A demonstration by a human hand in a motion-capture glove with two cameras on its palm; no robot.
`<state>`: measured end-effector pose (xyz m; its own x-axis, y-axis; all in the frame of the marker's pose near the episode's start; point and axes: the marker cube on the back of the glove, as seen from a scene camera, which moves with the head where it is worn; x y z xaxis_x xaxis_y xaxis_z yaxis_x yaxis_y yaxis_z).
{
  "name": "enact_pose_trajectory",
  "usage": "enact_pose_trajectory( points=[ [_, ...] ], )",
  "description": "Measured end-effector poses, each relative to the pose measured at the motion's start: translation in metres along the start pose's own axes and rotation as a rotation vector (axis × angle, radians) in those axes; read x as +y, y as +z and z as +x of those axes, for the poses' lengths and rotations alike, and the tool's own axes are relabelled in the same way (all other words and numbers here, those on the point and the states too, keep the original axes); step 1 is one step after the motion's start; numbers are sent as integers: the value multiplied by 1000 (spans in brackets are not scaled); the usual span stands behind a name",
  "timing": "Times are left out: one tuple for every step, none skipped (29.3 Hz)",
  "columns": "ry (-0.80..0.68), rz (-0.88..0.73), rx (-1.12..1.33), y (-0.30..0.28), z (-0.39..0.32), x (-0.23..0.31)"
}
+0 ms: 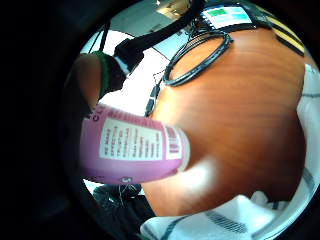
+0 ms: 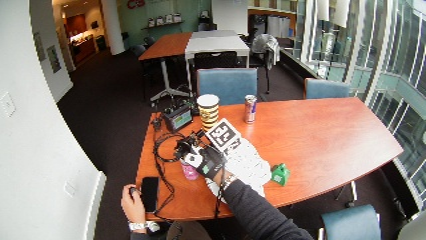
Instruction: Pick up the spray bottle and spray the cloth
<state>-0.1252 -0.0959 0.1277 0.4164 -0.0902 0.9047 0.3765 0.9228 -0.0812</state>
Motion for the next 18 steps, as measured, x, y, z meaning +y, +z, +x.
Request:
enact_pose_trajectory(
  points=[
    [3,1,-3,1,1,0],
    [7,2,-4,1,1,0],
    [16,5,-5,1,2,1],
    [28,6,-6,1,3,1],
    [44,6,-5,1,4,2],
    [62,3,-3,0,6,4],
    [79,-2,1,0,8,5],
    [95,-7,6,0,10,7],
    [107,-13,11,0,13,9],
    [116,-18,16,0,15,11],
    [121,-20,20,1,16,13],
    [123,-18,22,0,17,15],
    [121,-13,23,-1,17,16],
    [117,-5,26,-2,16,17],
    [113,7,32,-5,14,18],
    [108,21,43,-9,12,19],
    [102,35,61,-13,8,20],
    [94,49,83,-18,5,21]
  ],
)
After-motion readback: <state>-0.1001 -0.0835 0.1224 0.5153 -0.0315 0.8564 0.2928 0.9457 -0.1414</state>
